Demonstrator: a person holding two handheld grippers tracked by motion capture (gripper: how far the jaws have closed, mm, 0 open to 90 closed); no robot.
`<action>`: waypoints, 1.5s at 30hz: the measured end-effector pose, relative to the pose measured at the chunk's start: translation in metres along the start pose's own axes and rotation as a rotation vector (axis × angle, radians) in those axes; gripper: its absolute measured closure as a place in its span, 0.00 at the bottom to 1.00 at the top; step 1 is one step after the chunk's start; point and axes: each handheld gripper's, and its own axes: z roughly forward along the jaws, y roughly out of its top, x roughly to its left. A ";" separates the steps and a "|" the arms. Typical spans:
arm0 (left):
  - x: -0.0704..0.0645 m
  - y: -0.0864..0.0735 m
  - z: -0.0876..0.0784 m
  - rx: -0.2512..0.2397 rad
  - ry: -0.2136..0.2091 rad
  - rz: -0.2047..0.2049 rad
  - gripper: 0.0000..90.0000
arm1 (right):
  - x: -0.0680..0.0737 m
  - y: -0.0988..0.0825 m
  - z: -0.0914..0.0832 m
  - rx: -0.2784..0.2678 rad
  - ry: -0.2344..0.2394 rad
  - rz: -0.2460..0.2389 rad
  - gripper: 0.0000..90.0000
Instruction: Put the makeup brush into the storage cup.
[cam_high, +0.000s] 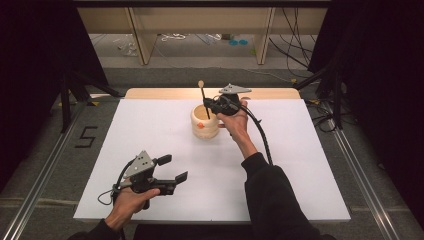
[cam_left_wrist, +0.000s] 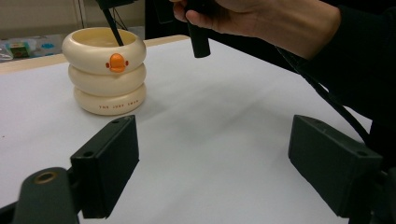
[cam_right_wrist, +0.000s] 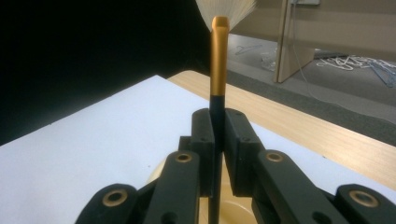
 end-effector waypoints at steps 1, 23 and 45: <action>0.000 0.000 0.001 -0.007 -0.007 -0.002 0.18 | 0.000 -0.001 -0.001 0.011 -0.002 0.006 0.92; 0.000 0.000 0.000 -0.003 0.002 -0.006 0.18 | 0.005 0.005 -0.027 0.052 -0.099 0.022 0.31; 0.000 0.000 0.000 0.001 0.002 0.001 0.18 | 0.024 0.012 -0.048 0.030 -0.067 -0.002 0.27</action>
